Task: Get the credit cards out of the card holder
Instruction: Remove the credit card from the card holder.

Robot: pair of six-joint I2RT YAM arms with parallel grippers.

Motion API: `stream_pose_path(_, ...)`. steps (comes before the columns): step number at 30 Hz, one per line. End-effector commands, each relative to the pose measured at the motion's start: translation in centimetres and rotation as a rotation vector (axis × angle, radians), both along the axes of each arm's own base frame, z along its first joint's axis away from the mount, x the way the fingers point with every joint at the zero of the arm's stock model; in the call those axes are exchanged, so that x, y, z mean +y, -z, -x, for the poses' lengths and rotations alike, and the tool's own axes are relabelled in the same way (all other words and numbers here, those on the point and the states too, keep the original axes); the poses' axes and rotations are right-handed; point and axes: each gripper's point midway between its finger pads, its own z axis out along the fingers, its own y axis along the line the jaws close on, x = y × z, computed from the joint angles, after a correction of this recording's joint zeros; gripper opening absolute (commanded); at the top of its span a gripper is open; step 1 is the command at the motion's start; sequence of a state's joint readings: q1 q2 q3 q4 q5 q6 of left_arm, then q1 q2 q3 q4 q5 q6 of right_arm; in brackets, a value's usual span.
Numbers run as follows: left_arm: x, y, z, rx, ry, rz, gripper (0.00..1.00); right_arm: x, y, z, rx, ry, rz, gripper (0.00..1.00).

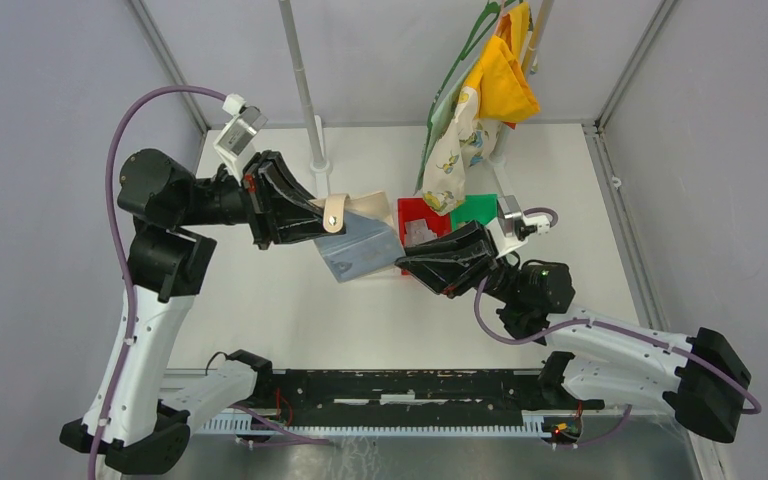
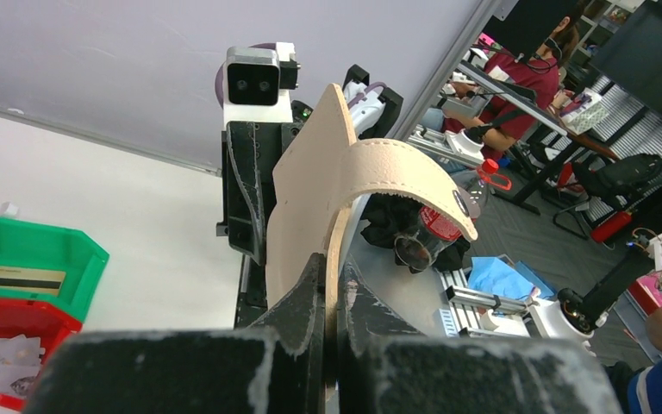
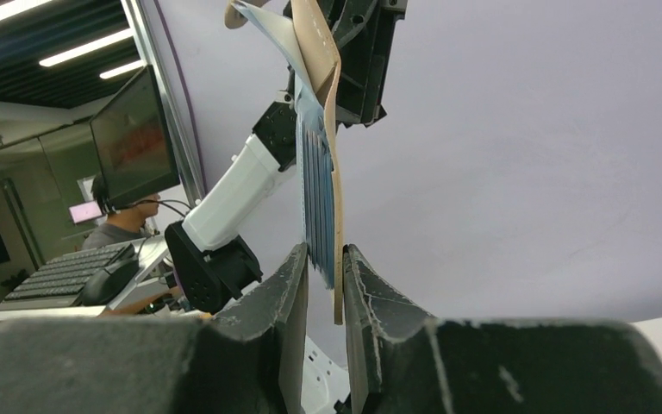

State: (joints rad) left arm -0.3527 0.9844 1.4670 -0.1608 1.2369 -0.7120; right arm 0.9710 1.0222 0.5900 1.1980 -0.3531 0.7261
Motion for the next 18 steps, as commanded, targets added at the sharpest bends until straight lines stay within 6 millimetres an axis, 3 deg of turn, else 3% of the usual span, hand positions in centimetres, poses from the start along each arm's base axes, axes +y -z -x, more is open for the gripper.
stream_pose_path(1,0.5,-2.2,1.9,-0.054,0.044,0.027,0.02,-2.0,-2.6,0.4,-0.015,0.018,-0.141,0.25)
stream_pose_path(18,0.5,-2.0,1.8,-0.055,0.051,0.024,0.02,0.0,-4.6,1.3,-0.001,-0.024,-0.148,0.25)
